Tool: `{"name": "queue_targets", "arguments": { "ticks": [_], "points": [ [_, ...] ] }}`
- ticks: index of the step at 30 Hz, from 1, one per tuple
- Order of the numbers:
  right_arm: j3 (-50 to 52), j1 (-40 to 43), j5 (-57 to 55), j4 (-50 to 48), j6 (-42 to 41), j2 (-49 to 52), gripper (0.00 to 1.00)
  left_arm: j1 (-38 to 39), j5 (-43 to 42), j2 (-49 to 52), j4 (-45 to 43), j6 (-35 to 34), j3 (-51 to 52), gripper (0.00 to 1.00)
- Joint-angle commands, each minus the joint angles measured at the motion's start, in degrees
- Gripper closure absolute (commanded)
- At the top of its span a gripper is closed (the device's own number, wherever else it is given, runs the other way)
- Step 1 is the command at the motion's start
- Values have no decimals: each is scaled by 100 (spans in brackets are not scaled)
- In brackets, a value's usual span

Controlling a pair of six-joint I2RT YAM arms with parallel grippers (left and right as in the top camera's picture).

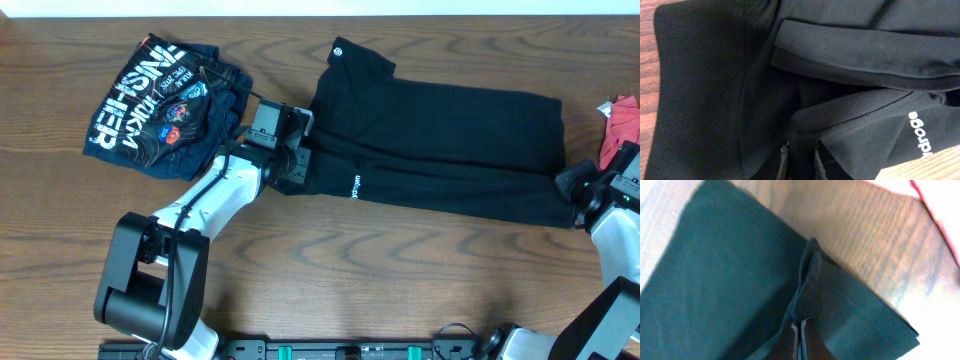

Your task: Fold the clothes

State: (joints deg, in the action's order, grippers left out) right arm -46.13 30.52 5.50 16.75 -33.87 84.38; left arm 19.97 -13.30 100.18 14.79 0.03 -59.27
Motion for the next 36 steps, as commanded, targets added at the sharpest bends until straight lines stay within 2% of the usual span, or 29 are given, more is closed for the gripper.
{"name": "queue_targets", "arguments": {
  "ticks": [1, 2, 3, 5, 6, 7, 9, 12, 16, 18, 22, 25, 29, 34, 36],
  "points": [
    [-96, -59, -166, -162, 70, 31, 99, -28, 94, -42, 15, 37, -125, 83],
    [-96, -59, -164, -232, 70, 42, 97, -28, 94, -42, 24, 35, -125, 83],
    [-96, -59, -160, -293, 70, 59, 90, -28, 92, -42, 33, 35, -125, 76],
    [-96, -59, -92, -326, 70, 90, 63, -28, 92, -42, 55, 35, -125, 68],
    [-96, -59, -52, -323, 70, 101, 54, -28, 92, -42, 74, 33, -125, 61],
    [-96, -59, 15, -323, 72, 103, 50, -28, 92, -42, 98, 35, -125, 54],
    [-96, -57, 83, -323, 72, 103, 48, -28, 92, -57, 184, 33, -129, 45],
    [-98, -59, 365, -306, 136, 103, 48, -28, 81, -162, 518, 31, -184, 39],
    [-98, -61, 1224, -304, 334, 103, 53, -17, -131, -468, 966, 33, -299, 36],
    [-103, -90, 2098, -374, 577, 101, 59, 33, -402, -658, 1054, 33, -321, 36],
    [-101, -420, 2828, -201, 1032, 101, 56, 269, -726, -769, 859, 13, -321, 36],
    [-101, -892, 3080, -9, 1419, 103, 53, 492, -721, -671, 855, 13, -321, 37],
    [-101, -1851, 4015, -94, 2660, 103, 46, 542, -704, -717, 1176, -166, -323, 42],
    [-101, -3283, 3449, -691, 2883, 162, 44, 247, -704, -1196, 1661, -428, -345, 41],
    [-103, -3762, 3128, -1045, 2870, 280, 41, 111, -704, -1478, 1873, -492, -361, 37]
  ]
}}
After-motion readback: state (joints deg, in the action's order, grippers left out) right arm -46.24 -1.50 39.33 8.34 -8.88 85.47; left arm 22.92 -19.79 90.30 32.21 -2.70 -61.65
